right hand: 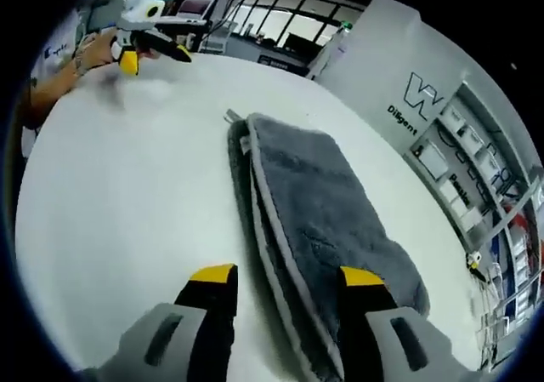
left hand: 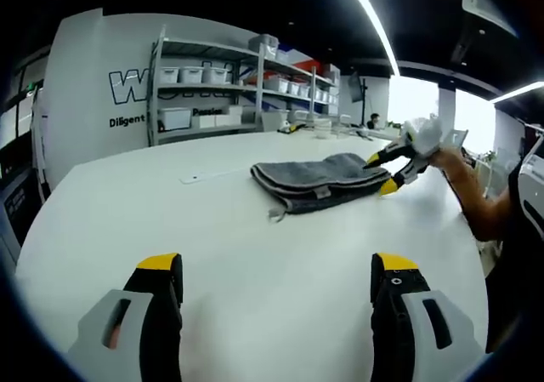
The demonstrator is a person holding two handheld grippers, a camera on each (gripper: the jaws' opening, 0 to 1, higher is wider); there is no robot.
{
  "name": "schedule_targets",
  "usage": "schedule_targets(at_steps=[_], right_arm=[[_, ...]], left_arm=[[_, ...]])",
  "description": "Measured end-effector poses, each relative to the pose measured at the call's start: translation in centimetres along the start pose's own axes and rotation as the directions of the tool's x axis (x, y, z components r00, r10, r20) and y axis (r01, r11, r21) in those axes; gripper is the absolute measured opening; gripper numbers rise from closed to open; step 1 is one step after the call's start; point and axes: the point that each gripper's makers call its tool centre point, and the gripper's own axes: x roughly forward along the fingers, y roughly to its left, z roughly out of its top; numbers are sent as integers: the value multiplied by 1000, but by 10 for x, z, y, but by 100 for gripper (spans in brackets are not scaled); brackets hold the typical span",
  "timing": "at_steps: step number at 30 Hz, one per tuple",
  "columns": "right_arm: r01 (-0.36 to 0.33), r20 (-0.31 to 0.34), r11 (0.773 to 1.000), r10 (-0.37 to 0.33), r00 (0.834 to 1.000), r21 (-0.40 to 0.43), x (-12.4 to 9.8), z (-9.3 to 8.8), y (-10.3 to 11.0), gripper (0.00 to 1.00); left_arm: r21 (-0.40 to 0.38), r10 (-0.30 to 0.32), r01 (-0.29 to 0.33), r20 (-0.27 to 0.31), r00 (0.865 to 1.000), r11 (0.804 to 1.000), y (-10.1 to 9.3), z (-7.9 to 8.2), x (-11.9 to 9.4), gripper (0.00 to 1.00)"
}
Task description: Open the folded towel by lifting each exposed corner and separating the folded layers until the towel lies flat within the target outline without major curled edges
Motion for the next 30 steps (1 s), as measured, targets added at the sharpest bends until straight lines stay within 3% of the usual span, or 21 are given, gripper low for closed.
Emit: schedule_targets(at_steps=[5, 8, 13, 20, 30], right_arm=[[2, 0, 1000, -2, 1000, -13, 4, -4, -1, 30], [3, 0, 1000, -3, 1000, -19, 7, -8, -1, 18], [-11, 12, 1000, 11, 1000, 28, 7, -8, 0, 10], [-26, 9, 986, 25, 1000, 164, 7, -7, 3, 7], [-32, 11, 980, 30, 999, 198, 5, -3, 12, 7]], left_arm=[[0, 0, 0, 0, 1000, 1000, 0, 0, 0, 90], [3, -1, 1, 1, 1000, 1000, 0, 0, 0, 90], [4, -4, 4, -4, 1000, 1000, -1, -1, 0, 90], [6, -7, 7, -4, 1000, 1000, -3, -1, -1, 90], [6, -7, 7, -6, 1000, 1000, -4, -1, -1, 90]])
